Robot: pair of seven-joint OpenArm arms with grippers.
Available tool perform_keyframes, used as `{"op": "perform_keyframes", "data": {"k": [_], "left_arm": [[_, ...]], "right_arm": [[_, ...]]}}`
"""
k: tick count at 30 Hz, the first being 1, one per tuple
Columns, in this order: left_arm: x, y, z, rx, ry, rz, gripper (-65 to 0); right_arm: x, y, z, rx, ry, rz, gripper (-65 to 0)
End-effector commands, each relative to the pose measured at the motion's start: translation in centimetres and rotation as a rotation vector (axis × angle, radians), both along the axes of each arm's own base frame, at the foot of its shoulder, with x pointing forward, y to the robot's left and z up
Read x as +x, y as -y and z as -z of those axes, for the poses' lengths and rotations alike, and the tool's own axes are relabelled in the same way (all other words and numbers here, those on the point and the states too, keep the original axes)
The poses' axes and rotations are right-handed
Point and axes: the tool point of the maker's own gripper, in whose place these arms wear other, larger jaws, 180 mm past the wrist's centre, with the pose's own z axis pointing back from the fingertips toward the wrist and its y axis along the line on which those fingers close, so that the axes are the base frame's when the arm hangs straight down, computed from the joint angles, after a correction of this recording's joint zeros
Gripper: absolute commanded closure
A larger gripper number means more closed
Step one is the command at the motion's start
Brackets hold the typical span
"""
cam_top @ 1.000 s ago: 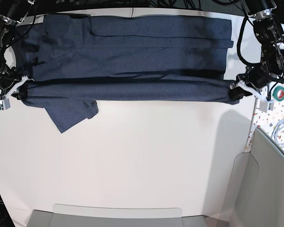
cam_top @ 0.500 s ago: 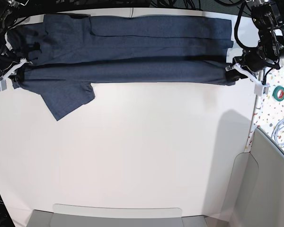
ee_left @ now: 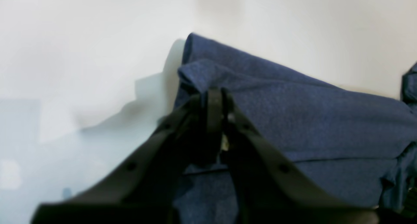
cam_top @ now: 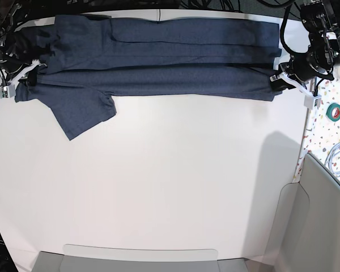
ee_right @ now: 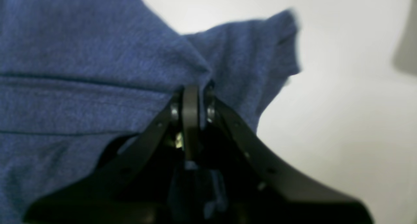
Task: Layout the t-shirt on the table in an organized manner, then fold the t-shirt properly
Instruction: 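Press the folded edge down with both grippers and adjust the sleeve with the right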
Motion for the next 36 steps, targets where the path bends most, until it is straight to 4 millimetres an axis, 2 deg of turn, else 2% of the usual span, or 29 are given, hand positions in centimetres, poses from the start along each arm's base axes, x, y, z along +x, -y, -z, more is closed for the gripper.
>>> {"op": "perform_keyframes", "data": {"k": [1, 4, 6, 9, 11, 13, 17, 22, 25, 31, 34, 36], "left_arm": [[0.6, -0.5, -0.9, 0.022, 0.028, 0.005, -4.2], [0.3, -0.5, -0.7, 0.021, 0.020, 0.004, -13.7], [0.0, -0.5, -0.5, 0.021, 0.011, 0.004, -20.4], [-0.3, -0.6, -0.5, 0.017, -0.013, 0.011, -25.9], [-0.7, -0.4, -0.4, 0.009, -0.037, 0.024, -25.9], [-0.8, -0.4, -0.4, 0.009, -0.041, 0.025, -25.3], [-0.8, -0.3, -0.3, 0.007, -0.043, 0.026, -25.3], [-0.9, 0.2, -0.1, -0.010, -0.043, 0.022, -25.3], [-0.9, 0.4, -0.1, -0.014, -0.041, 0.021, -25.3], [-0.8, 0.4, -0.1, -0.014, -0.038, 0.021, -25.3], [-0.7, 0.4, -0.2, -0.014, -0.036, 0.021, -25.3], [-0.7, 0.4, -0.2, -0.015, -0.035, 0.020, -25.3]], "right_arm": [[0.5, 0.8, -1.0, -0.027, 0.023, -0.005, 0.0], [-0.3, 1.1, -0.6, -0.037, -0.037, -0.005, 0.0], [-0.4, 1.4, -0.8, -0.047, -0.046, -0.008, -6.2], [-0.3, 1.6, -1.0, -0.052, -0.041, -0.008, -16.6], [-0.3, 2.3, -1.6, -0.066, -0.028, 0.006, -21.3], [0.2, 3.8, -3.5, -0.099, 0.021, 0.046, -24.2], [1.3, 6.7, -7.6, -0.148, 0.147, 0.141, -24.4], [4.1, 6.4, -9.5, -0.128, 0.224, 0.149, -24.4], [6.4, 4.0, -7.9, -0.038, 0.191, 0.120, -24.4], [11.1, -0.7, -2.8, 0.187, 0.100, 0.054, -24.5], [12.4, -2.3, -1.2, 0.256, 0.060, 0.030, -24.5], [12.5, -2.9, -0.6, 0.272, 0.042, 0.021, -24.5]]}}
